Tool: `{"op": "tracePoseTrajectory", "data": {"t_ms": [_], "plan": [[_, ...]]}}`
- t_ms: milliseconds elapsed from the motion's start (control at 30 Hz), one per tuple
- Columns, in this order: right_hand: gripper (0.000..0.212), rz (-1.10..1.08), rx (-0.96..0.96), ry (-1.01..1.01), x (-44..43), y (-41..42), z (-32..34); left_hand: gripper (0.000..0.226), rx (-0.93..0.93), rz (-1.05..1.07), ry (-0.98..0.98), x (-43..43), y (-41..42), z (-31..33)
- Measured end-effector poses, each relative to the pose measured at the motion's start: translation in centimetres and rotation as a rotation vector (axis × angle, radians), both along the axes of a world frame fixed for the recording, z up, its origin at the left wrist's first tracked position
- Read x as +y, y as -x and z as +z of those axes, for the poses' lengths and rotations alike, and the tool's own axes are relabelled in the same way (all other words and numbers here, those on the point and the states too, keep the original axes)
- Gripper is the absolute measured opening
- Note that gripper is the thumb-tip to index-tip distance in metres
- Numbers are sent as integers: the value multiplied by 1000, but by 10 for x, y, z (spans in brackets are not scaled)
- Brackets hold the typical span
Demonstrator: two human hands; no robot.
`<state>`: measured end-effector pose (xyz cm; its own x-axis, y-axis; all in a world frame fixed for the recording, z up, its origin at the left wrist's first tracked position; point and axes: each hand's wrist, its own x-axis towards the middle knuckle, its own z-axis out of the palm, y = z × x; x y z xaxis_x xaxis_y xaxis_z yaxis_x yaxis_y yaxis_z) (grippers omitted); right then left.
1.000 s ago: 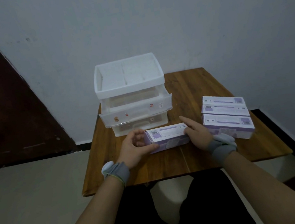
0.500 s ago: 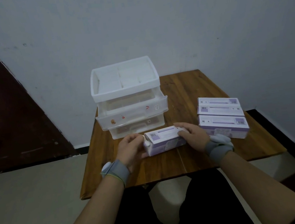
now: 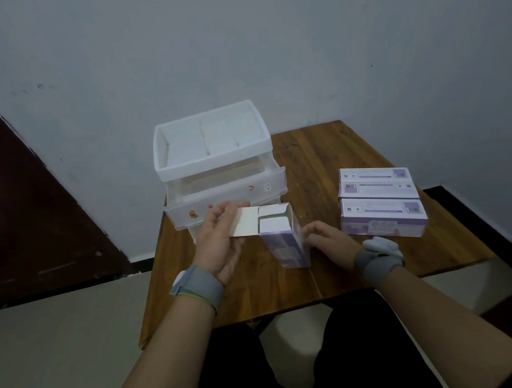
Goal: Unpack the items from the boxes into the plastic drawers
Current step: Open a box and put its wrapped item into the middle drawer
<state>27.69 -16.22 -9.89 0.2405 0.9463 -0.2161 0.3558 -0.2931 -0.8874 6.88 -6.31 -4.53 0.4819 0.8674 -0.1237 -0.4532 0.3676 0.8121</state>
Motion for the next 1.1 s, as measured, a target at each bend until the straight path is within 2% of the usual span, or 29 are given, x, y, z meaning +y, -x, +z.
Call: {"op": "tracePoseTrajectory", "data": {"t_ms": [67, 133, 267, 400, 533, 667, 767, 867, 933, 967, 1033, 1067, 1100], "plan": [[21, -6, -1, 7, -1, -2, -3, 73, -146, -96, 119, -3, -3, 3], [22, -27, -10, 4, -2, -4, -10, 87, -204, -120, 196, -2, -6, 4], [26, -81, -41, -14, -4, -2, -18, 95, -145, -126, 181, -3, -10, -8], [29, -119, -51, -64, -7, -3, -18, 98, 0, -154, 198, -6, -12, -20], [16, -130, -23, -103, -11, -3, -15, 89, 32, -177, 207, -12, -15, -27], [7, -55, 16, -29, -13, -7, -9, 77, 19, -115, 196, -9, -18, -30], [8, -15, 59, -9, -12, -10, -7, 55, 49, -59, 176, -5, -18, -31], [17, -88, 90, -59, -10, -12, -7, 27, 180, -66, 53, -7, -14, -38], [21, -197, 71, -132, -8, -15, -3, 22, 310, -120, -70, -10, -10, -47], [22, -247, 110, -171, -7, -17, 0, 32, 392, -165, -134, -11, -9, -50], [23, -305, 209, -224, -5, -22, 11, 74, 597, -272, -275, -12, -11, -55], [24, -310, 227, -236, -3, -24, 16, 87, 691, -309, -331, -13, -14, -57], [25, -304, 221, -238, -2, -26, 21, 87, 737, -323, -369, -14, -16, -59]]}}
